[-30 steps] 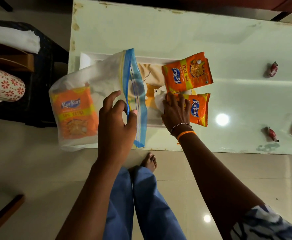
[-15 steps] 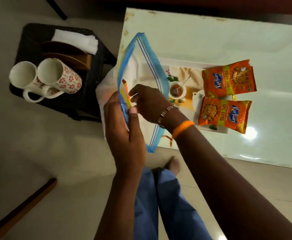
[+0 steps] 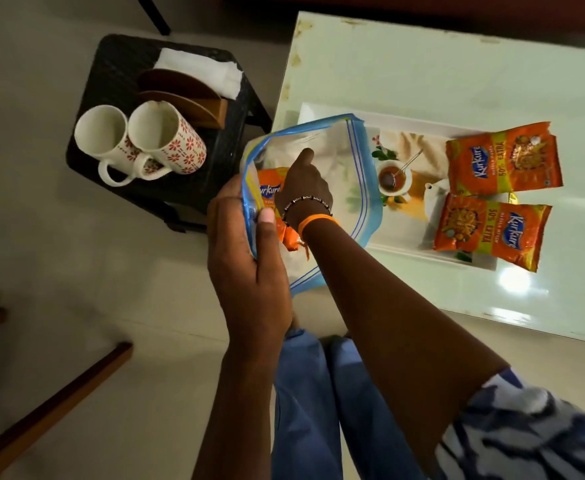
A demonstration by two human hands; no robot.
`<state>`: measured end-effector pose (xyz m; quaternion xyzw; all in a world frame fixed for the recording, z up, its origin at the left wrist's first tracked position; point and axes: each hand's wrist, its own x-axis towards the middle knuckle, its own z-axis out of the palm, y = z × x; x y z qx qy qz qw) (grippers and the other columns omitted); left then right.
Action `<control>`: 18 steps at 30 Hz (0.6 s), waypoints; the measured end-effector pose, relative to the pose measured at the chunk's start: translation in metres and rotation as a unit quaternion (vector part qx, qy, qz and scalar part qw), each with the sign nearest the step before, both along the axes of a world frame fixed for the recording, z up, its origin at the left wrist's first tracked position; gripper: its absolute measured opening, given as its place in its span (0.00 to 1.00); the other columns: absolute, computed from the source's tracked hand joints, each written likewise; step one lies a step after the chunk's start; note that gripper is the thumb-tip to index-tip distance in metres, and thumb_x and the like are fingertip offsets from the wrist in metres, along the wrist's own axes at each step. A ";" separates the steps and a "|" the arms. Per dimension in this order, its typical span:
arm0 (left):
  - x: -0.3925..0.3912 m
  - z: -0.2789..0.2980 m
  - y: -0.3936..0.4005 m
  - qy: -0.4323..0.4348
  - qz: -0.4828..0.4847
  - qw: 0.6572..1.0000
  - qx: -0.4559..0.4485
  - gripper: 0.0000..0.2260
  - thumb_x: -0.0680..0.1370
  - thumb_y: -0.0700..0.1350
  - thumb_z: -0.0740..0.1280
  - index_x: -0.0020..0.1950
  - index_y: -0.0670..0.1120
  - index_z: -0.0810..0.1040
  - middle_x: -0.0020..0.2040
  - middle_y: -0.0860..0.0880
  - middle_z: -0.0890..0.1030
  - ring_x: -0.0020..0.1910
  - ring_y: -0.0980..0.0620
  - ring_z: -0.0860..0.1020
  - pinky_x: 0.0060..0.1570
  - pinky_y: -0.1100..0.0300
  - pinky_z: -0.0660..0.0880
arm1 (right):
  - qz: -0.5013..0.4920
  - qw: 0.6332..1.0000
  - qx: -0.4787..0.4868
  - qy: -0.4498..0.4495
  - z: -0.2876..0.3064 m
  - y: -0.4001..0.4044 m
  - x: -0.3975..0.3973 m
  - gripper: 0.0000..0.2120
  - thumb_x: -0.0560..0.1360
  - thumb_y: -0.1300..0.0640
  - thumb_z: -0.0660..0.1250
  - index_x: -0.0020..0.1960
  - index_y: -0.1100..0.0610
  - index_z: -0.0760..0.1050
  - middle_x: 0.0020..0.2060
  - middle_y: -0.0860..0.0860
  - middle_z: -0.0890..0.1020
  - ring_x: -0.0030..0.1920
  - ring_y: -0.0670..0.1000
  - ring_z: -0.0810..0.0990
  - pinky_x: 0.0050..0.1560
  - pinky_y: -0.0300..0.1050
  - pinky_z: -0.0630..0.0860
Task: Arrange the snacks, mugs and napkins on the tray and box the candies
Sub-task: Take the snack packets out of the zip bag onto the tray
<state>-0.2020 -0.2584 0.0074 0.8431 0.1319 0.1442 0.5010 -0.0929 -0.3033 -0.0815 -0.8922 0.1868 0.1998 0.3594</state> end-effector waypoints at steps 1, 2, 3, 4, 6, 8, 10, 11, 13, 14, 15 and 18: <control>-0.001 -0.001 0.000 0.008 -0.003 1.000 -0.003 0.16 0.79 0.40 0.59 0.65 0.37 0.69 0.59 0.44 0.76 0.55 0.63 0.75 0.52 0.71 0.72 | 0.005 1.000 -0.001 0.006 -0.003 0.000 0.000 0.25 0.69 0.63 0.67 0.63 0.62 0.61 0.57 0.61 0.77 0.57 0.65 0.76 0.51 0.54 0.74; -0.002 -0.002 -0.001 0.015 -0.009 1.000 -0.004 0.16 0.79 0.41 0.59 0.65 0.37 0.69 0.60 0.43 0.76 0.57 0.59 0.75 0.53 0.68 0.73 | 0.018 1.000 -0.010 0.012 -0.005 -0.001 -0.001 0.23 0.70 0.61 0.67 0.62 0.61 0.63 0.57 0.61 0.77 0.58 0.64 0.76 0.51 0.54 0.74; -0.003 -0.003 -0.002 0.022 -0.016 1.000 -0.002 0.16 0.79 0.41 0.59 0.65 0.37 0.69 0.60 0.42 0.76 0.58 0.55 0.75 0.55 0.66 0.74 | 0.033 0.999 -0.017 0.013 -0.007 -0.003 -0.001 0.20 0.71 0.60 0.66 0.61 0.60 0.67 0.57 0.60 0.78 0.58 0.63 0.76 0.52 0.53 0.74; -0.004 -0.003 -0.003 0.028 -0.026 0.999 0.001 0.16 0.79 0.41 0.59 0.65 0.37 0.69 0.60 0.42 0.76 0.59 0.53 0.75 0.57 0.66 0.73 | 0.046 0.999 -0.016 0.012 -0.008 -0.004 0.000 0.16 0.71 0.59 0.65 0.59 0.60 0.70 0.57 0.61 0.78 0.58 0.63 0.76 0.53 0.53 0.74; -0.004 -0.002 -0.007 0.036 -0.048 0.998 0.012 0.16 0.78 0.40 0.60 0.65 0.37 0.70 0.61 0.42 0.76 0.60 0.52 0.74 0.59 0.65 0.72 | 0.087 0.996 0.007 0.008 -0.003 -0.008 0.003 0.12 0.74 0.61 0.60 0.55 0.62 0.74 0.57 0.63 0.78 0.59 0.63 0.75 0.54 0.52 0.74; -0.002 -0.004 -0.010 0.046 -0.066 0.996 0.028 0.15 0.78 0.41 0.61 0.64 0.38 0.72 0.62 0.42 0.76 0.62 0.50 0.74 0.61 0.58 0.73 | 0.150 0.988 0.038 0.017 0.007 -0.013 0.004 0.11 0.77 0.64 0.55 0.53 0.64 0.74 0.60 0.66 0.75 0.61 0.65 0.73 0.58 0.54 0.70; 0.001 -0.007 -0.014 0.051 -0.078 0.995 0.046 0.14 0.77 0.42 0.62 0.61 0.39 0.74 0.63 0.45 0.75 0.63 0.51 0.74 0.60 0.54 0.74 | 0.185 0.981 0.064 0.016 0.022 -0.025 0.001 0.11 0.78 0.63 0.54 0.41 0.57 0.72 0.59 0.68 0.75 0.61 0.65 0.73 0.59 0.54 0.67; 0.002 -0.008 -0.016 0.050 -0.084 0.994 0.051 0.12 0.76 0.42 0.63 0.58 0.40 0.75 0.62 0.46 0.75 0.62 0.51 0.73 0.60 0.53 0.74 | 0.185 0.980 0.067 -0.006 0.030 -0.032 -0.003 0.11 0.77 0.63 0.55 0.38 0.57 0.71 0.57 0.68 0.77 0.59 0.65 0.74 0.56 0.53 0.67; 0.005 -0.010 -0.022 0.050 -0.093 0.993 0.058 0.09 0.75 0.43 0.64 0.51 0.39 0.76 0.60 0.46 0.75 0.60 0.50 0.74 0.57 0.50 0.75 | 0.123 0.985 0.076 -0.099 0.046 -0.052 -0.015 0.04 0.75 0.62 0.60 0.43 0.58 0.73 0.50 0.67 0.80 0.53 0.64 0.77 0.51 0.52 0.69; 0.007 -0.010 -0.025 0.053 -0.095 0.992 0.068 0.08 0.75 0.44 0.65 0.48 0.39 0.76 0.58 0.47 0.74 0.58 0.49 0.74 0.54 0.49 0.76 | 0.063 0.983 0.095 -0.142 0.054 -0.065 -0.022 0.03 0.73 0.62 0.62 0.45 0.60 0.74 0.45 0.63 0.81 0.48 0.64 0.79 0.48 0.52 0.73; 0.008 -0.011 -0.029 0.059 -0.096 0.991 0.076 0.08 0.74 0.44 0.66 0.47 0.40 0.75 0.55 0.49 0.73 0.57 0.49 0.74 0.52 0.49 0.76 | 0.006 0.978 0.118 -0.169 0.063 -0.079 -0.029 0.04 0.72 0.60 0.65 0.46 0.60 0.74 0.40 0.59 0.81 0.43 0.61 0.81 0.44 0.53 0.77; 0.013 -0.014 -0.042 0.076 -0.103 0.988 0.088 0.08 0.74 0.46 0.67 0.45 0.41 0.74 0.50 0.52 0.69 0.54 0.47 0.73 0.49 0.55 0.74 | -0.144 0.942 0.214 -0.213 0.085 -0.121 -0.050 0.06 0.67 0.59 0.67 0.44 0.57 0.74 0.39 0.55 0.81 0.39 0.59 0.82 0.41 0.58 0.81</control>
